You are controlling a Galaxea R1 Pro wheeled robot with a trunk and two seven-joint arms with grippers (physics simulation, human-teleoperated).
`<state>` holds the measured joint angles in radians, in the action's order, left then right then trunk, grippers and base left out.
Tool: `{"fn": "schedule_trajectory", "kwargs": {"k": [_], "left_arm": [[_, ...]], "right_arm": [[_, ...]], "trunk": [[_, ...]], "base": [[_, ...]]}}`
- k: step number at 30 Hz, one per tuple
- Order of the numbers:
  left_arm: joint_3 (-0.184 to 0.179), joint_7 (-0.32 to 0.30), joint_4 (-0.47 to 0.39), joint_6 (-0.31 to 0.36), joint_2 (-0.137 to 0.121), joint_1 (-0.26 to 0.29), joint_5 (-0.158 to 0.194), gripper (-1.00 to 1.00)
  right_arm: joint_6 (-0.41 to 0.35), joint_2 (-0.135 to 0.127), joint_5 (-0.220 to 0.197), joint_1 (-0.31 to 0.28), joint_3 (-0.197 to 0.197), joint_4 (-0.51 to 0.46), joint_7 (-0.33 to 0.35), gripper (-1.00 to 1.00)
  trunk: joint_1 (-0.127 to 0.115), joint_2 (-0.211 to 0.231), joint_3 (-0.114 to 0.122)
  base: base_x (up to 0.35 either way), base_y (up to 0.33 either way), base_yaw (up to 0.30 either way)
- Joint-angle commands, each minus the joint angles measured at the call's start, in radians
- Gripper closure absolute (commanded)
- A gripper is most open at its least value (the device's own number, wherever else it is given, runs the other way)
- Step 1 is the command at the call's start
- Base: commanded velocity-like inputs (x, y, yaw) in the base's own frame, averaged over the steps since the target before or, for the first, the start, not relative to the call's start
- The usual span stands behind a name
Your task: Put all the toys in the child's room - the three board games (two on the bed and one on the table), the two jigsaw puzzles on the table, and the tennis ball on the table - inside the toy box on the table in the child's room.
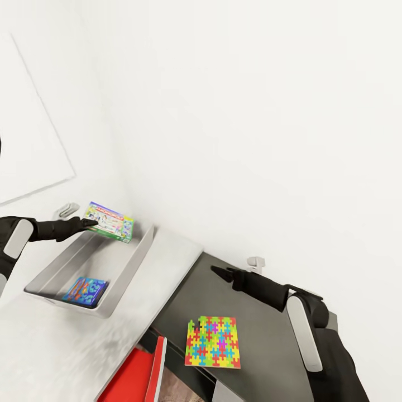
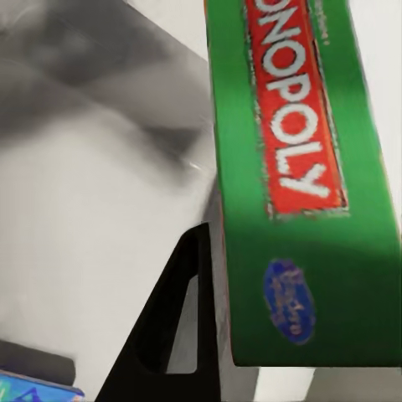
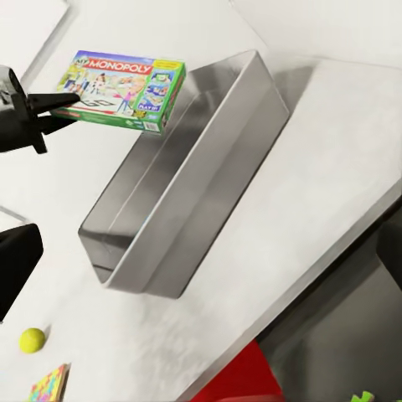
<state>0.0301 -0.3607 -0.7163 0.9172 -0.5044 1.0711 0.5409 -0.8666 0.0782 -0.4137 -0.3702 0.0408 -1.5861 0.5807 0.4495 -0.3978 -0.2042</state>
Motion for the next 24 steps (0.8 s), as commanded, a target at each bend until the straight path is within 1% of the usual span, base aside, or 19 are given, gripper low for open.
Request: {"fn": "schedule_trajectory", "kwargs": {"k": [1,3,9,14,16,18,20,21,23,24], "left_arm": [[0.003,-0.006,0.0,0.004,0.0,0.001,-0.017,1.0],[0.003,-0.006,0.0,0.001,0.0,0.001,-0.038,1.0],[0.003,-0.009,0.0,-0.057,0.001,0.001,-0.059,1.0],[0.002,-0.011,-0.002,-0.081,0.003,0.001,-0.099,1.0],[0.001,-0.012,-0.002,-0.089,0.003,0.001,-0.105,1.0],[-0.016,-0.014,-0.003,-0.096,0.003,0.001,-0.11,1.0],[-0.052,-0.017,-0.004,-0.111,0.003,0.001,-0.111,1.0],[-0.062,-0.017,-0.004,-0.117,0.003,0.001,-0.111,1.0],[-0.103,-0.019,-0.005,-0.137,0.003,0.001,-0.111,1.0],[-0.113,-0.019,-0.005,-0.141,0.003,0.001,-0.111,1.0]], "right_arm": [[-0.006,0.001,0.001,-0.001,0.004,0.0,0.008,-1.0],[-0.005,0.001,0.002,-0.001,0.006,0.0,0.011,-1.0],[-0.002,0.001,0.004,-0.001,0.007,0.0,0.013,-1.0],[0.0,0.002,0.011,-0.001,0.007,0.0,0.012,-1.0],[0.0,0.002,0.012,-0.001,0.007,0.0,0.011,-1.0],[0.001,0.002,0.013,-0.001,0.007,0.001,0.01,-1.0],[0.001,0.002,0.013,-0.001,0.007,0.001,0.01,-1.0],[0.001,0.002,0.013,-0.001,0.007,0.001,0.01,-1.0],[0.001,0.002,0.013,-0.001,0.007,0.0,0.01,-1.0],[0.001,0.002,0.013,-0.001,0.007,0.0,0.01,-1.0]], "trunk": [[0.001,-0.002,-0.004],[0.001,-0.002,-0.007],[0.001,-0.002,-0.017],[0.001,-0.002,-0.025],[0.001,-0.002,-0.028],[0.001,-0.002,-0.031],[0.001,-0.002,-0.035],[0.001,-0.002,-0.036],[0.001,-0.002,-0.04],[0.001,-0.002,-0.041]], "base": [[0.0,0.0,0.0],[0.0,0.0,0.0],[0.0,0.0,0.0],[0.0,0.0,0.0],[0.0,0.0,0.0],[0.0,0.0,0.0],[0.0,0.0,0.0],[0.0,0.0,0.0],[0.0,0.0,0.0],[0.0,0.0,0.0]]}}
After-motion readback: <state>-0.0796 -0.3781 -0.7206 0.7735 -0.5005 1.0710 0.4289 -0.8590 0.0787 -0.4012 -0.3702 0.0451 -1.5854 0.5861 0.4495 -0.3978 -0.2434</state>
